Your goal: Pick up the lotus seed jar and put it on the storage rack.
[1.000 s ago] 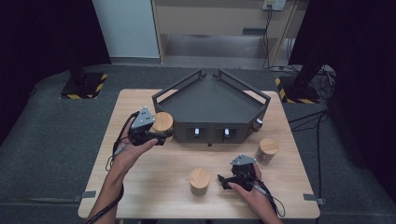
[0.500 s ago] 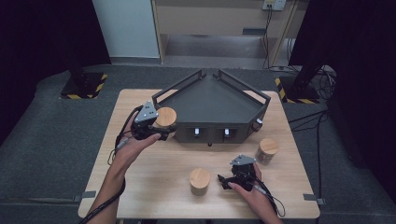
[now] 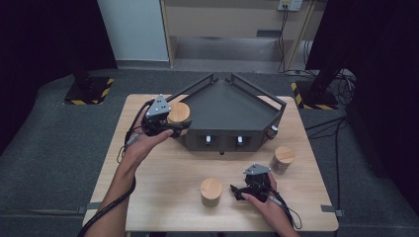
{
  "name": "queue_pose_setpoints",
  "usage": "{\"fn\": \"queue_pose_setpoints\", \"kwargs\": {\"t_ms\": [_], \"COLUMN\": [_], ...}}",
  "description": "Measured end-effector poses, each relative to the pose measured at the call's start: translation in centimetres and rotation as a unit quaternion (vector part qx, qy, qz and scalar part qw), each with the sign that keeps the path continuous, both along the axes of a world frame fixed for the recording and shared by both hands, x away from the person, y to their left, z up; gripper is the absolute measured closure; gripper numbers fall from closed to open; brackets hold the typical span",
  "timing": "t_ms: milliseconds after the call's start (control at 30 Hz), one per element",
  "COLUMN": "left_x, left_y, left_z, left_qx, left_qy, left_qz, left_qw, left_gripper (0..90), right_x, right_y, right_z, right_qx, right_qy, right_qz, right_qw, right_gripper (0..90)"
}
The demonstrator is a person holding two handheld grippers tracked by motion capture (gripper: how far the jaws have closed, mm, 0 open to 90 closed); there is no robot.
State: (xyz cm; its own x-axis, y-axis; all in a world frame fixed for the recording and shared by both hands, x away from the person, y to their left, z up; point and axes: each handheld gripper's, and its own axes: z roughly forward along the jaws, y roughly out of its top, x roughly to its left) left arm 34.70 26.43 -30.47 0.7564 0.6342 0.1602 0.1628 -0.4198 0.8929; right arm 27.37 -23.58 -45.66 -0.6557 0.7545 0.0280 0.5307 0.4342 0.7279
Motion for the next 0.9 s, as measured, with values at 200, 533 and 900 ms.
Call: {"fn": "queue_pose_setpoints", "kwargs": {"t_ms": [200,533,900], "left_x": [1.1,2.7,4.5], "left_y": [-0.5,-1.4,-2.5], "left_z": [0.0,0.4,0.9], "left_qx": [-0.004,-0.005,-0.007], "left_qy": [0.001,0.003,-0.001], "left_qz": [-0.001,-0.006,-0.014], "left_qw": [1.0,1.0,0.9999], "left_gripper": [24.7,24.7,24.7], "right_x": [0.0,0.0,0.0], "right_y": [0.0,0.0,0.0], "right_z": [0.0,0.0,0.0], "right_qx": [0.0,0.0,0.0], "right_qy": [0.0,-0.001,-0.001], "right_qz": [0.0,0.0,0.001], "right_qw": [1.0,1.0,1.0], "right_gripper": [2.1,2.1,2.1]}}
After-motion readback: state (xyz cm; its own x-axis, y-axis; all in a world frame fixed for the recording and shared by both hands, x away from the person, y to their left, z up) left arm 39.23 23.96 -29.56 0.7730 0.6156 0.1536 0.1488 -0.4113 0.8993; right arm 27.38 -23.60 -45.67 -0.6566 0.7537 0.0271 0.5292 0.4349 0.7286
